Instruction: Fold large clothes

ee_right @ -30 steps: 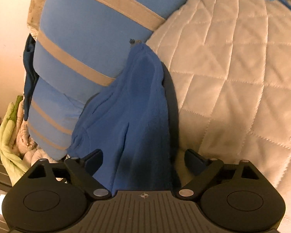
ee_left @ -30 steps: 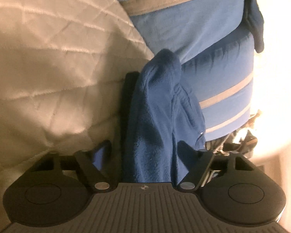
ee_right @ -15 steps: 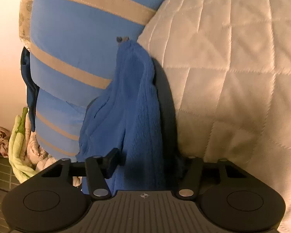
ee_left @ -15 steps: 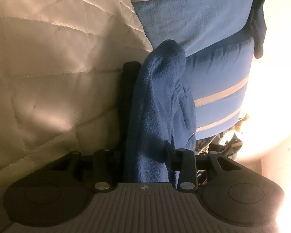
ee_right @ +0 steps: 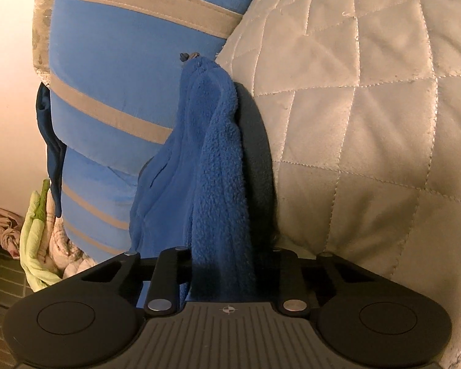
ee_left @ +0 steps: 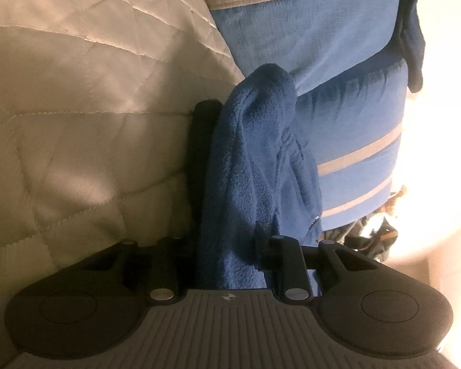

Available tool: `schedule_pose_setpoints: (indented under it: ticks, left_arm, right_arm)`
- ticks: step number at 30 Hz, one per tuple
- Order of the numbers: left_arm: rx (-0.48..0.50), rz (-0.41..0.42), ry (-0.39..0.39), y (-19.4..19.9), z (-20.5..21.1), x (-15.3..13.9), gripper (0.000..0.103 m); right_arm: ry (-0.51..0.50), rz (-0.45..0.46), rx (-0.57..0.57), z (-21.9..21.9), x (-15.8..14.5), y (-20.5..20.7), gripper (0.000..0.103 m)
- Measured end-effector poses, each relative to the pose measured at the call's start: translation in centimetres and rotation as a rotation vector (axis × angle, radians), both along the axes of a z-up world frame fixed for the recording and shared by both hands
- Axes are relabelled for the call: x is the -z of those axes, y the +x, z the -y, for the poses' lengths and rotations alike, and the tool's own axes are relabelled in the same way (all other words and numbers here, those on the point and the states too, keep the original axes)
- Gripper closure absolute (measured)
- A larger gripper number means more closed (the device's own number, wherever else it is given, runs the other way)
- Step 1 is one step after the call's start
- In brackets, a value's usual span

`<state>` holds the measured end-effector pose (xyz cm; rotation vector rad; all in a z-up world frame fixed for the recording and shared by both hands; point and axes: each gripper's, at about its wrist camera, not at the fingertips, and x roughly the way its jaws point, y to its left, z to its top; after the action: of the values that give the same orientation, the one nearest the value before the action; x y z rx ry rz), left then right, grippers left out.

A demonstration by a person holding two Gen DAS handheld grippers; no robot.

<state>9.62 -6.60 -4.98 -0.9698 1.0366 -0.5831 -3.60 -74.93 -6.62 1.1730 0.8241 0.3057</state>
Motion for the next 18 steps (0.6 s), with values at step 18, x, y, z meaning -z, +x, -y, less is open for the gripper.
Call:
schedule_pose_setpoints:
  ticks: [18]
  left_arm:
    - [-0.029,0.134,0.499,-1.7,4.4,-6.3,0.079]
  right_arm:
    - [-0.544,-0.004,0.021,-5.8,-6.7,-0.7,0.081]
